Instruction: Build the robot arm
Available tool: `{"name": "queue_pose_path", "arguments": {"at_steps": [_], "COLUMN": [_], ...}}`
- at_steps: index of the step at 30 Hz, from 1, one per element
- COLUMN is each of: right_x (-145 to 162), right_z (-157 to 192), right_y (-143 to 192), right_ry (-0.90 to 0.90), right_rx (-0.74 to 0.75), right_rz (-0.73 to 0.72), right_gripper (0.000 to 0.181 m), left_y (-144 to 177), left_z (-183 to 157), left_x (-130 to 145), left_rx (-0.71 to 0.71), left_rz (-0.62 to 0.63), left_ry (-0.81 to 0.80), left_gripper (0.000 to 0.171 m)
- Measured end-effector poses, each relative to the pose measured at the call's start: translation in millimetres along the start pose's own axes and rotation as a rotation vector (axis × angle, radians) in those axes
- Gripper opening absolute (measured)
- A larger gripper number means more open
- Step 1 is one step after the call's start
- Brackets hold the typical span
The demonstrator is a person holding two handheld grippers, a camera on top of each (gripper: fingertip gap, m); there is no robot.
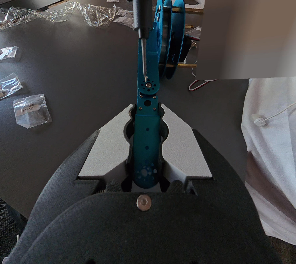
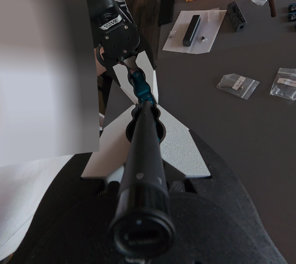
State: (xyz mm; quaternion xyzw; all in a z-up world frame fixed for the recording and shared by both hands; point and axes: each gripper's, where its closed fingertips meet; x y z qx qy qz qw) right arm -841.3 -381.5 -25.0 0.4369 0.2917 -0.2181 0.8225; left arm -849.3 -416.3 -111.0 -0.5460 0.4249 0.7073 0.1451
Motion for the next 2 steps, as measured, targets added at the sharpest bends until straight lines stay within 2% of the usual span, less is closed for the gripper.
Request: {"name": "queue_pose_path", "arguments": {"at_steps": [2], "right_x": [-0.6], "right_z": [1.2], "right_y": [-0.8], "right_ry": [0.037], "right_rx": [0.028], "right_rz": [0.049], "right_gripper": [0.018], "left_y": [0.1], "left_z": [-0.2], "left_x": [-0.1], "left_rx": [-0.001], "left_rz": [0.0], "left_ry": [0.0], "left_gripper": [0.026]}}
Point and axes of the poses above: each gripper's, where its closed fingertips meet, y back along the fingers, x out of its underside, z = x × y across the jaws, and after that the axes turned 8 degrees about -y, right-handed
